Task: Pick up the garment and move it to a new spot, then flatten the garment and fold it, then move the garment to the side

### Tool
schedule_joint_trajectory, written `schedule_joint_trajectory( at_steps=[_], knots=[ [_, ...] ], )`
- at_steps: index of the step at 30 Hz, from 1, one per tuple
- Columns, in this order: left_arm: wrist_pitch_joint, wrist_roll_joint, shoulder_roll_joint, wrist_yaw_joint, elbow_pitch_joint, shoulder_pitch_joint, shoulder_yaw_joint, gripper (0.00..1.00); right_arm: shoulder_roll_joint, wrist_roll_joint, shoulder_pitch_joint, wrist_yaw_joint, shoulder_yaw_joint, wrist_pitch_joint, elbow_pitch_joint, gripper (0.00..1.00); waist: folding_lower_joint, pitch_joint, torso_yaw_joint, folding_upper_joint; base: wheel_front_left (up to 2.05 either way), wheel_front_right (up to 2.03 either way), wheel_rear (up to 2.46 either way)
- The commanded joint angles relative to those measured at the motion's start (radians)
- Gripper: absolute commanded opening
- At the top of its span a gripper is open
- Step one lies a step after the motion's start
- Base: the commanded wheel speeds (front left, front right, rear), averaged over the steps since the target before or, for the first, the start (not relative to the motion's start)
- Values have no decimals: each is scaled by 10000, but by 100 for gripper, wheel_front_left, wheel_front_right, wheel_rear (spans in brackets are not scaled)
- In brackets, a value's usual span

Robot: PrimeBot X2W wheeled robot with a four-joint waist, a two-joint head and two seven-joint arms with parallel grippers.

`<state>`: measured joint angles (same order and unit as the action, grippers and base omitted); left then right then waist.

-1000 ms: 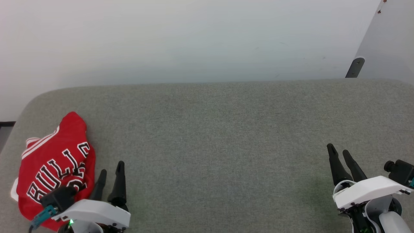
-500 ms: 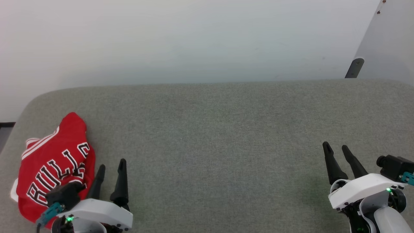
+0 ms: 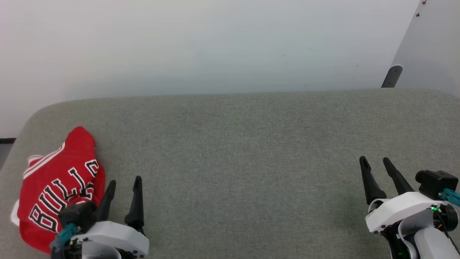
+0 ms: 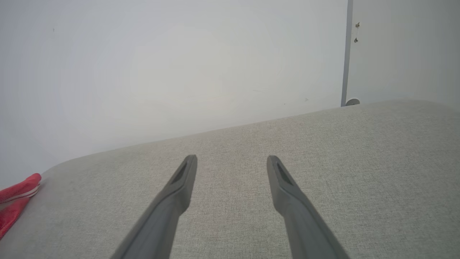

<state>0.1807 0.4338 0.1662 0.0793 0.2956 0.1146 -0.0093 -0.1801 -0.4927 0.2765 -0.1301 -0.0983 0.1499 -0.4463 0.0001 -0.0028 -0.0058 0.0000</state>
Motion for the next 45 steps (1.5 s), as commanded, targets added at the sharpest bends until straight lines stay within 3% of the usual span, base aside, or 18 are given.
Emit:
schedule_joint_trajectory(
  at_steps=[1, 27, 45],
  knots=[
    [100, -287, 61, 63, -22, 152, 45, 100, -76, 286, 220, -8, 13, 92, -5, 100, 0, -5, -3, 0, 0, 0, 0],
    [638, -2321, 114, 272, 477, 241, 131, 100, -93, 1904, 455, -8, 115, 672, -437, 100, 0, -91, -43, 0, 0, 0, 0],
    [837, -2768, 49, 425, 893, 347, 169, 100, 39, 2148, 305, -9, 401, 985, -545, 100, -1, -132, -20, 0, 0, 0, 0]
  ],
)
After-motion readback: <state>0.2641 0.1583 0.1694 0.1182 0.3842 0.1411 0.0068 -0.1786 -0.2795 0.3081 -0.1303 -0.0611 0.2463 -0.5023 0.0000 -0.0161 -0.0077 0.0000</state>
